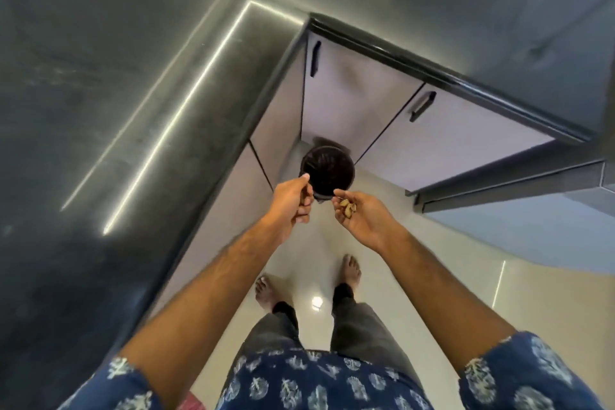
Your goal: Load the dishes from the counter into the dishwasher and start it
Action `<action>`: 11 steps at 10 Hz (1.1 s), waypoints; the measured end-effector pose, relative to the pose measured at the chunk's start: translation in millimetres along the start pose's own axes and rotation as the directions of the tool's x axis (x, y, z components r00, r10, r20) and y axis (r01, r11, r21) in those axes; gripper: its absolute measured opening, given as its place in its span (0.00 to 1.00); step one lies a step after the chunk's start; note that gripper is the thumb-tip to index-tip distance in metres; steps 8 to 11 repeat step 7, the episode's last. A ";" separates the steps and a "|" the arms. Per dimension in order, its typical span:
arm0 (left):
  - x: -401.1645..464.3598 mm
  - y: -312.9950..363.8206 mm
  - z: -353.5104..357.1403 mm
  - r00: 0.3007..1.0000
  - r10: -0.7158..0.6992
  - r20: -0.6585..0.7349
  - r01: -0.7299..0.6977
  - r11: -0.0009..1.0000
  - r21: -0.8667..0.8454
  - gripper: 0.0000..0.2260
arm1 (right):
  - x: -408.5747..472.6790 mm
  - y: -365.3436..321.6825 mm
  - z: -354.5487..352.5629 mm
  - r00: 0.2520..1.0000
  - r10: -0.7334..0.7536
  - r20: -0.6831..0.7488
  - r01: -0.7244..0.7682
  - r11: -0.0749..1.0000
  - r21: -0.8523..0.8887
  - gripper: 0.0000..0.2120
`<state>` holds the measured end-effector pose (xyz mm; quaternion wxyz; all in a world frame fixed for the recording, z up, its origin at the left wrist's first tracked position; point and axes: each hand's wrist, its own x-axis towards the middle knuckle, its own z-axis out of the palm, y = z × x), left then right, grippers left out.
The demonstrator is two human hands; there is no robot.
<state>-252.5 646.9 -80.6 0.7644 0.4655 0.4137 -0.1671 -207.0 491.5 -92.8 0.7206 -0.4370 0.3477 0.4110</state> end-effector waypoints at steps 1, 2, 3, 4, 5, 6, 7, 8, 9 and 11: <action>66.5 -16.6 33.8 0.997 -0.044 -0.061 0.046 0.999 0.027 0.14 | 55.3 -17.6 -28.3 0.999 0.007 -0.042 -0.008 1.000 -0.022 0.07; 137.8 -32.0 57.7 0.990 -0.097 -0.100 0.096 0.995 -0.014 0.12 | 127.5 -30.6 -53.7 0.994 0.007 -0.105 -0.011 0.999 -0.041 0.04; 213.4 -52.6 69.5 0.976 -0.120 -0.179 0.104 0.990 -0.097 0.10 | 203.7 -41.6 -75.7 0.983 -0.009 -0.184 -0.001 0.999 -0.051 0.06; 269.2 -65.5 76.6 0.967 -0.156 -0.204 0.114 0.973 -0.203 0.09 | 258.3 -49.8 -84.3 0.969 -0.016 -0.248 -0.004 0.997 -0.080 0.07; 292.7 -75.0 77.9 0.960 -0.177 -0.219 0.117 0.958 -0.263 0.20 | 287.5 -53.9 -90.4 0.977 0.007 -0.213 -0.014 0.999 -0.035 0.06; 296.8 -82.3 75.1 0.963 -0.162 -0.216 0.105 0.961 -0.255 0.27 | 295.3 -56.5 -101.6 0.986 0.033 -0.161 -0.032 0.999 0.009 0.16; 296.5 -89.7 73.4 0.952 -0.118 -0.282 0.078 0.985 -0.151 0.24 | 285.3 -58.1 -109.4 0.985 -0.002 -0.174 -0.007 0.999 -0.050 0.12; 296.5 -89.7 73.4 0.952 -0.118 -0.282 0.078 0.985 -0.151 0.24 | 285.3 -58.1 -109.4 0.985 -0.002 -0.174 -0.007 0.999 -0.050 0.12; 296.5 -89.7 73.4 0.952 -0.118 -0.282 0.078 0.985 -0.151 0.24 | 285.3 -58.1 -109.4 0.985 -0.002 -0.174 -0.007 0.999 -0.050 0.12; 296.5 -89.7 73.4 0.952 -0.118 -0.282 0.078 0.985 -0.151 0.24 | 285.3 -58.1 -109.4 0.985 -0.002 -0.174 -0.007 0.999 -0.050 0.12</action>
